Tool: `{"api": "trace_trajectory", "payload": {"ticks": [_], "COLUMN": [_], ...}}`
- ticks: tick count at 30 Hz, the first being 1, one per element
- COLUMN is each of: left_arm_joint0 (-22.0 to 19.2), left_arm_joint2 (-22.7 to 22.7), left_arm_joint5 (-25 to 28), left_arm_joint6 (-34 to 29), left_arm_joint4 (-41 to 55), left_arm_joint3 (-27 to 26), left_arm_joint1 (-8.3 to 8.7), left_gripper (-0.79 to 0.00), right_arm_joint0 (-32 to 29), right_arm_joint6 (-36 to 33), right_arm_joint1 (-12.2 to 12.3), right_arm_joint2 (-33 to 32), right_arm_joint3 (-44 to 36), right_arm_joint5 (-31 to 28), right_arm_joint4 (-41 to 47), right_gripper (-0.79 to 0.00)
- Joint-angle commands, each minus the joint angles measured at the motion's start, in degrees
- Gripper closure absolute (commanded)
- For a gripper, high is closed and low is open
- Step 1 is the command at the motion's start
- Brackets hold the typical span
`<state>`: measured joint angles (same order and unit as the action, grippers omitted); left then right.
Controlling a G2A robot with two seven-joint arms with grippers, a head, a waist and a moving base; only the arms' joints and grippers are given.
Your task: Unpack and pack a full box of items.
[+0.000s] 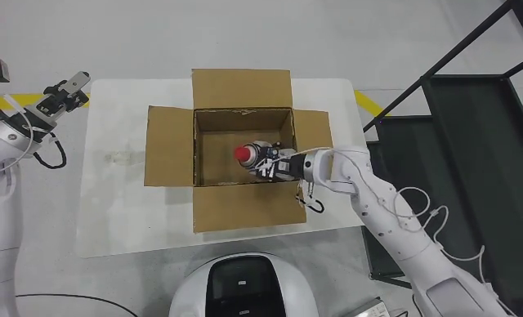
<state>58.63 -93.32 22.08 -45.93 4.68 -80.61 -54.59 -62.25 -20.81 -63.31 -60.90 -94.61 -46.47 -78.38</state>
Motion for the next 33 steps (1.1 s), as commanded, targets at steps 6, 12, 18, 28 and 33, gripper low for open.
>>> {"api": "trace_trajectory", "payload": {"ticks": [6, 12, 18, 28, 33], "left_arm_joint0": [0.0, 0.0, 0.0, 0.0, 0.0], "left_arm_joint2": [0.0, 0.0, 0.0, 0.0, 0.0], "left_arm_joint5": [0.0, 0.0, 0.0, 0.0, 0.0], "left_arm_joint6": [0.0, 0.0, 0.0, 0.0, 0.0], "left_arm_joint4": [0.0, 0.0, 0.0, 0.0, 0.0], "left_arm_joint3": [0.0, 0.0, 0.0, 0.0, 0.0], "left_arm_joint1": [0.00, 0.00, 0.00, 0.00, 0.00], "left_gripper": [-0.785, -0.785, -0.785, -0.785, -0.785], "right_arm_joint0": [3.3, 3.2, -4.1, -29.0, -38.9], "right_arm_joint6": [-2.1, 4.4, 17.1, 29.8, 29.9], "right_arm_joint1": [-0.8, -1.2, -0.2, 2.8, 3.4], "right_arm_joint2": [2.7, 2.6, -4.0, -25.8, -34.7], "right_arm_joint3": [4.2, 2.6, -4.4, -12.5, -15.3], "right_arm_joint5": [0.3, 0.9, 4.2, 6.0, 7.6], "right_arm_joint4": [1.9, 7.7, 10.8, 15.2, 15.9], "right_gripper": [-0.785, -0.785, -0.785, -0.785, -0.785]}}
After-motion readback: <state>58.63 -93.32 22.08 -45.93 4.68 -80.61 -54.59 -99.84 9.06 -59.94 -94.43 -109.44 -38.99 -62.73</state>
